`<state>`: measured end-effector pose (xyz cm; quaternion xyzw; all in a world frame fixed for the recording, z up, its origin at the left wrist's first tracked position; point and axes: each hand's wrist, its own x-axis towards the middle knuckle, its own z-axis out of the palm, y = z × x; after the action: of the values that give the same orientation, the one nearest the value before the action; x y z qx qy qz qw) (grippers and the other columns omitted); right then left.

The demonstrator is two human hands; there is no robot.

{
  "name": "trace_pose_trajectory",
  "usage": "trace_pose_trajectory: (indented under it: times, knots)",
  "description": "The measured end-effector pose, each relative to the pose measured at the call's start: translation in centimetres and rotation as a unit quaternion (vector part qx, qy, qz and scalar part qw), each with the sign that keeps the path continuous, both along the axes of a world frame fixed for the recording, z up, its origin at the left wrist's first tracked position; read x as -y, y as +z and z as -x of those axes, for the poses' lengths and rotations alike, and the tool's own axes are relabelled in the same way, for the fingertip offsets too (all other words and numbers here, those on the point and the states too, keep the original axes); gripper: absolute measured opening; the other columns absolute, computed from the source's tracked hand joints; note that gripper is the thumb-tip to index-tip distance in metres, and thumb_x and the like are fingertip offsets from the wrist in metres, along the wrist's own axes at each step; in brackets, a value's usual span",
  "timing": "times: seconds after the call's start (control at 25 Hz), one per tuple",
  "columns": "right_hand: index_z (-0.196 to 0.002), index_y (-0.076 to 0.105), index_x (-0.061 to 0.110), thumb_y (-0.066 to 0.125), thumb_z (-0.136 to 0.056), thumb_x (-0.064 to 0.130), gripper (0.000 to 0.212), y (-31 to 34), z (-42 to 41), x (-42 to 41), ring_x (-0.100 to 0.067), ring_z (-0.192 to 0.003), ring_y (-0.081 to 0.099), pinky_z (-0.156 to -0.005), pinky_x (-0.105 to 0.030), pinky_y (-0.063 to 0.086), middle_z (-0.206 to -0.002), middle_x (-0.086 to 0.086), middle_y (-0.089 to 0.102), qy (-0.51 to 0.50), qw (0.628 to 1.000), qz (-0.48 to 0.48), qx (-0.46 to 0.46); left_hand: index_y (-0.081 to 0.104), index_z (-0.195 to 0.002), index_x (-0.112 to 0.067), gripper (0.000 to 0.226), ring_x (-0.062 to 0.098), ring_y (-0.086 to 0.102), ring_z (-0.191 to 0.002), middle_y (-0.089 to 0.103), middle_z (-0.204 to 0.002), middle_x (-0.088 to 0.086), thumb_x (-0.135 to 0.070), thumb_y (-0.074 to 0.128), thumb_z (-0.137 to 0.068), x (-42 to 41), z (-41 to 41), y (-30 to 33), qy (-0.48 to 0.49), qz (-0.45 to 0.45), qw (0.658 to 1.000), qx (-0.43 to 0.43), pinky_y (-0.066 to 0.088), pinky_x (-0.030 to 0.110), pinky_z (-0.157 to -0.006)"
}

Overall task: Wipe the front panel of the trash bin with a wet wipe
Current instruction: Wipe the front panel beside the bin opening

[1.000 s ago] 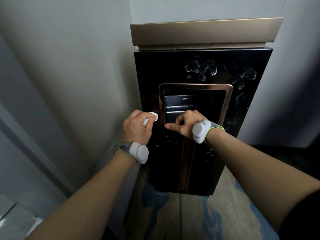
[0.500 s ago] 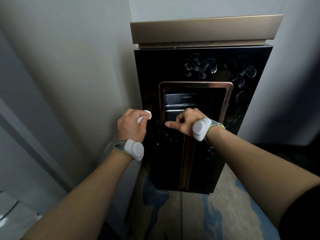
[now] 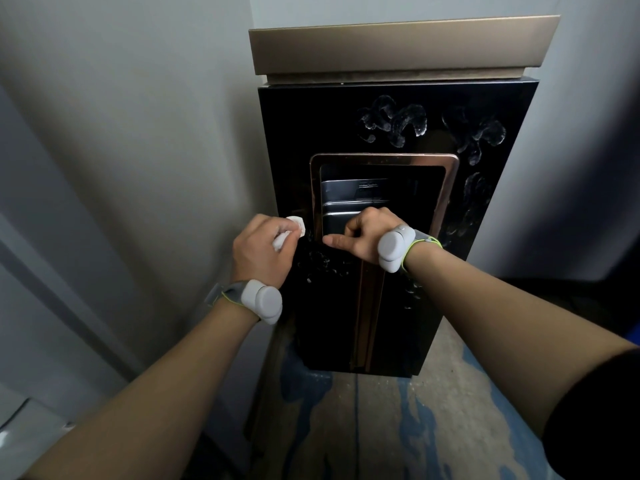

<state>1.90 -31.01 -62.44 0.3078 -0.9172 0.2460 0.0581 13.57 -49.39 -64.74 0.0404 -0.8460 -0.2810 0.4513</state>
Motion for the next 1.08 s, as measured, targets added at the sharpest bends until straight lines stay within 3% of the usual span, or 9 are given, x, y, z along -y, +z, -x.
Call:
trace_pose_trajectory:
  times: [0.08, 0.24, 0.36, 0.64, 0.8, 0.96, 1.08]
  knots:
    - [-0.065, 0.066, 0.037, 0.048, -0.064, 0.091, 0.057, -0.1, 0.1, 0.0, -0.003, -0.054, 0.058, -0.052, -0.021, 0.043, -0.048, 0.021, 0.058, 0.000, 1.000, 0.000, -0.003, 0.076, -0.083, -0.018, 0.003, 0.003, 0.058, -0.077, 0.066, -0.086, -0.004, -0.016, 0.076, -0.081, -0.4, 0.3, -0.5, -0.015, 0.007, 1.000, 0.006, 0.035, -0.002, -0.070]
    - [-0.061, 0.066, 0.025, 0.051, -0.067, 0.089, 0.066, -0.4, 0.4, -0.1, -0.006, -0.056, 0.059, -0.054, -0.023, 0.046, -0.047, 0.007, 0.058, -0.004, 1.000, -0.014, -0.009, 0.075, -0.084, -0.019, 0.005, 0.006, 0.059, -0.076, 0.065, -0.086, -0.004, -0.015, 0.076, -0.082, -1.0, 1.0, -1.4, -0.042, 0.030, 0.999, 0.007, 0.037, 0.000, -0.069]
    - [-0.061, 0.067, 0.024, 0.053, -0.069, 0.087, 0.065, -0.4, 0.5, -0.1, -0.007, -0.056, 0.058, -0.052, -0.022, 0.043, -0.047, 0.007, 0.057, -0.007, 1.000, -0.022, -0.012, 0.074, -0.086, -0.024, 0.008, 0.006, 0.061, -0.079, 0.066, -0.089, -0.007, -0.017, 0.073, -0.082, -1.3, 1.5, -1.7, -0.045, 0.025, 0.999, 0.008, 0.039, 0.002, -0.071]
    - [-0.064, 0.068, 0.024, 0.054, -0.073, 0.085, 0.063, -0.3, 0.6, 0.0, -0.009, -0.060, 0.061, -0.059, -0.025, 0.053, -0.052, 0.005, 0.060, -0.005, 0.999, -0.039, -0.006, 0.074, -0.085, -0.022, 0.012, 0.010, 0.060, -0.077, 0.067, -0.089, -0.003, -0.011, 0.073, -0.082, -1.1, 1.7, -1.7, -0.016, 0.043, 0.999, 0.020, 0.036, 0.005, -0.072]
    - [-0.061, 0.067, 0.026, 0.054, -0.070, 0.086, 0.061, -0.3, 0.6, -0.1, -0.006, -0.056, 0.059, -0.054, -0.023, 0.049, -0.043, 0.009, 0.055, -0.009, 1.000, -0.025, 0.002, 0.075, -0.086, -0.020, 0.009, 0.012, 0.062, -0.077, 0.067, -0.089, -0.001, -0.011, 0.073, -0.083, -0.8, 1.6, -1.5, -0.008, 0.049, 0.998, 0.038, 0.035, 0.000, -0.070]
    - [-0.062, 0.068, 0.028, 0.053, -0.067, 0.088, 0.062, -0.4, 0.5, -0.2, -0.007, -0.056, 0.059, -0.055, -0.023, 0.051, -0.042, 0.008, 0.055, -0.006, 1.000, -0.020, 0.001, 0.075, -0.082, -0.021, 0.010, 0.012, 0.062, -0.078, 0.068, -0.087, -0.003, -0.011, 0.074, -0.081, -0.9, 1.4, -1.3, 0.002, 0.033, 0.999, 0.032, 0.035, 0.006, -0.072]
    - [-0.061, 0.067, 0.031, 0.053, -0.066, 0.088, 0.059, -0.4, 0.4, -0.1, -0.006, -0.057, 0.059, -0.053, -0.021, 0.044, -0.041, 0.010, 0.054, -0.005, 1.000, -0.011, 0.008, 0.075, -0.082, -0.019, 0.009, 0.013, 0.063, -0.078, 0.068, -0.087, -0.002, -0.011, 0.074, -0.081, -0.6, 1.2, -1.2, 0.007, 0.028, 0.999, 0.038, 0.035, 0.006, -0.071]
